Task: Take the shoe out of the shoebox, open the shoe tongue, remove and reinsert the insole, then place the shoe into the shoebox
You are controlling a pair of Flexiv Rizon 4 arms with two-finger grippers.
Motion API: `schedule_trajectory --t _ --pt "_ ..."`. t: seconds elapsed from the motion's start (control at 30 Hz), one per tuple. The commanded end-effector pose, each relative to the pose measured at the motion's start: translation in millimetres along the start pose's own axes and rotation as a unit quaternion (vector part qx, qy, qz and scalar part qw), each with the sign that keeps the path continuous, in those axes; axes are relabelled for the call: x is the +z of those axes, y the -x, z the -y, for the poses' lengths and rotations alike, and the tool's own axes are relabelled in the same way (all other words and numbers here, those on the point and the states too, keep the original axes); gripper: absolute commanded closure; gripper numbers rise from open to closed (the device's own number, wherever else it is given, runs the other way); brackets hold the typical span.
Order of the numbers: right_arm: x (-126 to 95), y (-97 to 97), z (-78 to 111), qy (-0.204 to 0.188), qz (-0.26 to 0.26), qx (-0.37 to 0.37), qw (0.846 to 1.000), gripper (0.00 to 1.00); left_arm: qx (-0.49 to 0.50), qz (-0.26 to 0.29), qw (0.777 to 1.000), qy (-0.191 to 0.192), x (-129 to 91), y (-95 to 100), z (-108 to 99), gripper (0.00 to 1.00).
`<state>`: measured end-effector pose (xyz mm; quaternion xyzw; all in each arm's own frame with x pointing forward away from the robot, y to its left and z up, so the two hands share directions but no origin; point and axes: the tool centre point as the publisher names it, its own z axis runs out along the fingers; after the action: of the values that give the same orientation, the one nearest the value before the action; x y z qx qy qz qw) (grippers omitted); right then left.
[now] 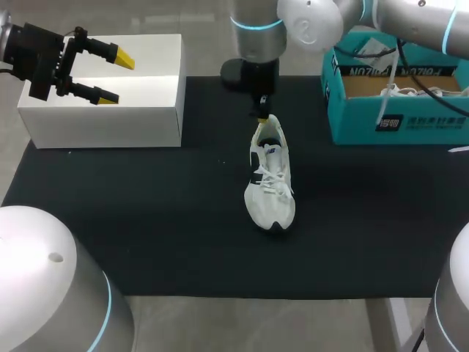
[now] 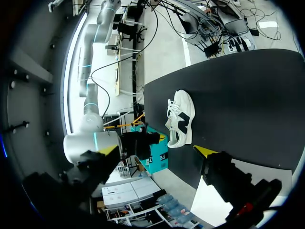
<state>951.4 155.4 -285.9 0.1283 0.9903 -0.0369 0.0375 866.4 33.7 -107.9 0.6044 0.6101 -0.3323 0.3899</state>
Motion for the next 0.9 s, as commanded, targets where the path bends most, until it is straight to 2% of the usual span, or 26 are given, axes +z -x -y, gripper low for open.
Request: schedule_trajectory --t 0.03,0.1,0.23,0.27,0.3,0.43,0.53,0.67,0.9 --pt "7.1 14.3 -1.3 0.005 -0.007 -0.005 1.000 0.66 0.000 -0.002 1.000 -0.001 -0.5 0.2 -0.7 0.00" --pt "12.1 20.7 -1.5 0.015 -0.008 -0.010 1.000 0.57 0.000 -0.002 1.000 -0.001 -0.5 0.2 -0.7 0.00" --pt "22.9 32.6 -2.7 0.017 -0.004 -0.024 1.000 0.47 0.000 -0.002 1.000 -0.001 -0.5 0.2 -0.7 0.00" --pt "24.5 34.6 -2.9 0.019 -0.002 -0.028 0.999 0.36 0.000 -0.002 1.000 -0.001 -0.5 0.2 -0.7 0.00" --pt "26.5 36.4 -3.0 0.018 0.000 -0.030 0.999 0.29 0.000 -0.002 1.000 -0.001 -0.5 0.2 -0.7 0.00" --pt "35.1 44.8 -1.2 0.016 0.006 -0.031 0.999 0.11 0.000 -0.002 1.000 -0.001 -0.5 0.2 -0.7 0.00" --pt "40.7 51.2 -1.1 0.018 0.008 -0.031 0.999 0.11 0.000 -0.002 1.000 -0.001 -0.5 0.2 -0.7 0.00" --pt "54.8 61.3 0.3 0.018 0.009 -0.032 0.999 0.05 0.000 -0.002 1.000 -0.001 -0.5 0.2 -0.7 0.00" --pt "83.6 73.3 -0.7 0.021 0.003 -0.025 0.999 0.07 0.000 -0.002 1.000 -0.001 -0.5 0.2 -0.7 0.00"
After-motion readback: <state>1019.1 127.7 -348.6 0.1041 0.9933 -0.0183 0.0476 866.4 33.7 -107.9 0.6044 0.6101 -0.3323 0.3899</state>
